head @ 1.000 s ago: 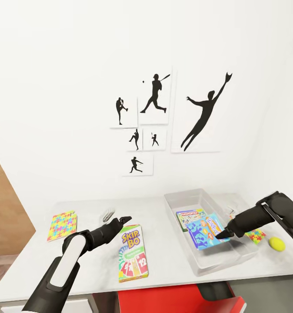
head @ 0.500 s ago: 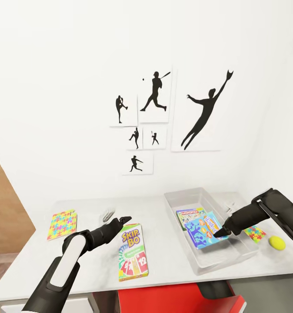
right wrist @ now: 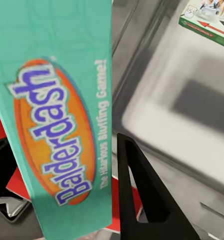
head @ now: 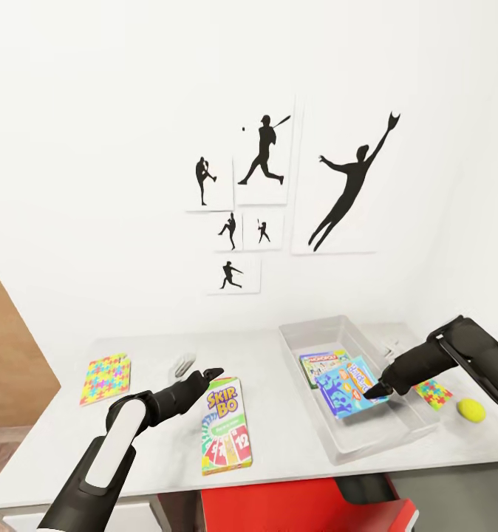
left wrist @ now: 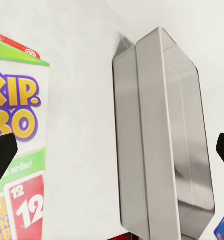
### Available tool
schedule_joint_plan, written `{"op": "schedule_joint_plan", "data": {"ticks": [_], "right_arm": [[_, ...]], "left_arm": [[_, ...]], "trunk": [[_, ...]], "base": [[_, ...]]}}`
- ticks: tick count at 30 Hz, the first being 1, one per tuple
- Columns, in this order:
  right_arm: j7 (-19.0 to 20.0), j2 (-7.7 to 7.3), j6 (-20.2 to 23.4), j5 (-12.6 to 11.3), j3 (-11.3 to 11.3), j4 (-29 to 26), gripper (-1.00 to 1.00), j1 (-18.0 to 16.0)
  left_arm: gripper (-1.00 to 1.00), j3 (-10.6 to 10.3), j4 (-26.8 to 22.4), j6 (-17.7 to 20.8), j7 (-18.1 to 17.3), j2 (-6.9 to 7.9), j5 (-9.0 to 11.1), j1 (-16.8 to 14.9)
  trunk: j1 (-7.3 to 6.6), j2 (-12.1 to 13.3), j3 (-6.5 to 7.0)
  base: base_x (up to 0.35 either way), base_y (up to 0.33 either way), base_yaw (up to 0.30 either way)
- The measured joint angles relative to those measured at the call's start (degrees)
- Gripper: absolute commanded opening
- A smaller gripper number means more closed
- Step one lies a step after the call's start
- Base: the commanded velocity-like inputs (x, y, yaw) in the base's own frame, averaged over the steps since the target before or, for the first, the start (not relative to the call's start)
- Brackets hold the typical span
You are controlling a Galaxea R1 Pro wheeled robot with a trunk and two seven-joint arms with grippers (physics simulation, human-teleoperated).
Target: Put all the toys in the child's room - the three board games (two on the bed and one on the table), the two jigsaw puzzles on the table, and the tennis ball on the table - inside the toy box on the table in the child's room.
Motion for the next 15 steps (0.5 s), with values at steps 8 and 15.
{"op": "schedule_joint_plan", "data": {"ticks": [8, 15], "right_arm": [[0.0, -0.03, 0.0, 0.2, 0.0, 0.5, -1.0, -0.2], [0.1, -0.25, -0.1, 0.2, 0.0, 3.3, -1.0, -2.1]], "left_arm": [[1.0, 0.0, 0.0, 0.0, 0.0, -0.01, 0.0, 0.0], [1.0, 0.0, 0.0, 0.0, 0.0, -0.02, 0.0, 0.0]], "trunk": [[0.0, 0.0, -0.11], [0.0, 0.0, -0.13]], "base": [[0.0, 0.0, 0.0], [0.0, 0.0, 0.0]]}}
